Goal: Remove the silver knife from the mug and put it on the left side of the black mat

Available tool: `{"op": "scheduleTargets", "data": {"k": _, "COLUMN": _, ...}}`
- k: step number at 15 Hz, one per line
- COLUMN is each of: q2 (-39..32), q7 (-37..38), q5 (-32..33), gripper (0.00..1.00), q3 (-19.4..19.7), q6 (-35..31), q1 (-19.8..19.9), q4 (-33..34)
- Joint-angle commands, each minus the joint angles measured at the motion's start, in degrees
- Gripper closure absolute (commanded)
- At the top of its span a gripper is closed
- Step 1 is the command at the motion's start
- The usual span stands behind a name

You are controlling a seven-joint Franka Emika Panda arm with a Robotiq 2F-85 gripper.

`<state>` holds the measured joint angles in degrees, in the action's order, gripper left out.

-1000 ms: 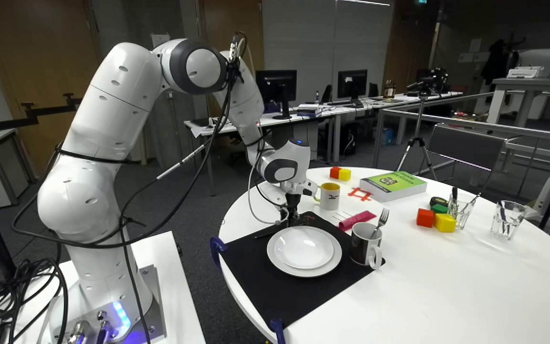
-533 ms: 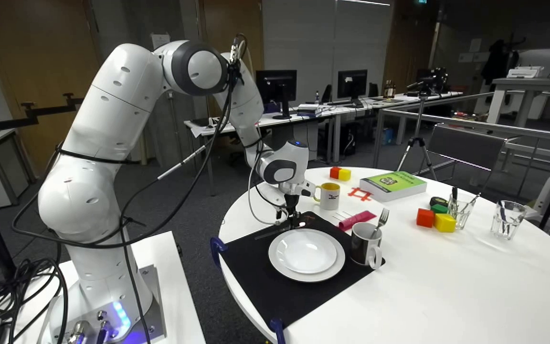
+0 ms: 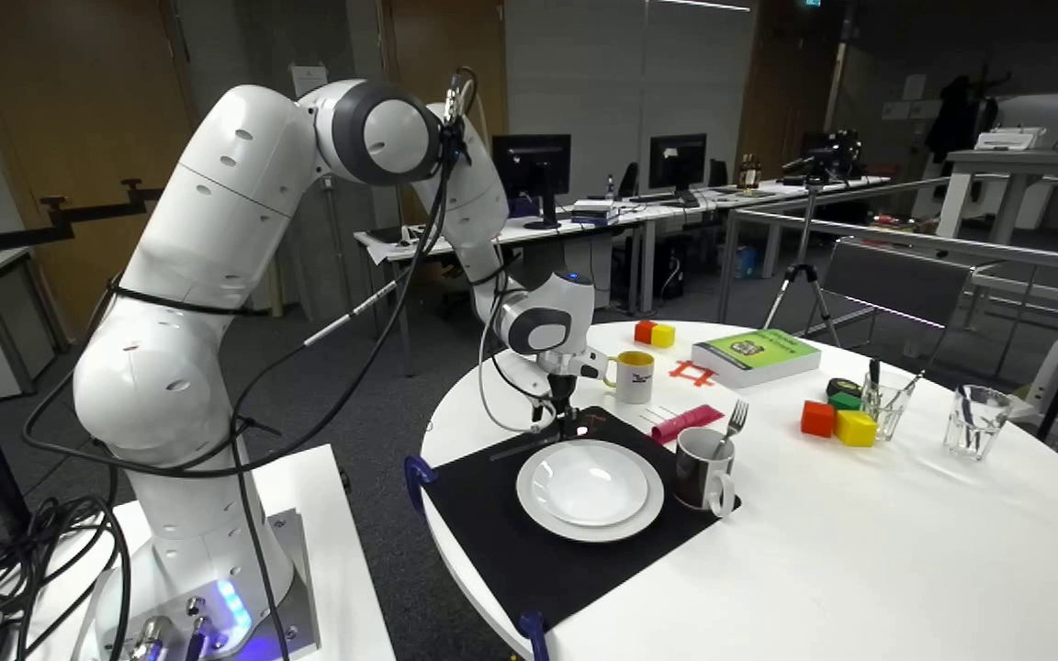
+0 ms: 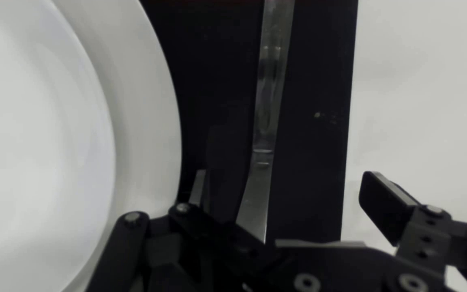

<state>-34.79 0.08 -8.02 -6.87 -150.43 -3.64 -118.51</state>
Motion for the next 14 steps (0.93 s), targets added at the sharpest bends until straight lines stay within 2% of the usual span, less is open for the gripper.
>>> {"op": "scheduleTargets", "data": {"k": 1, "q2": 0.0, "q7": -0.4, "q5": 0.0, "gripper": 0.00, "q3": -0.3, "q6": -0.1, "q1": 0.4, "q4": 0.8}}
{"op": "scheduleTargets", "data": {"k": 14, "q2": -1.3, "q7": -1.4, "q5": -0.9, "gripper": 0.00, "q3": -2.5, "q6": -1.1, "q1": 0.6, "q4": 2.7}}
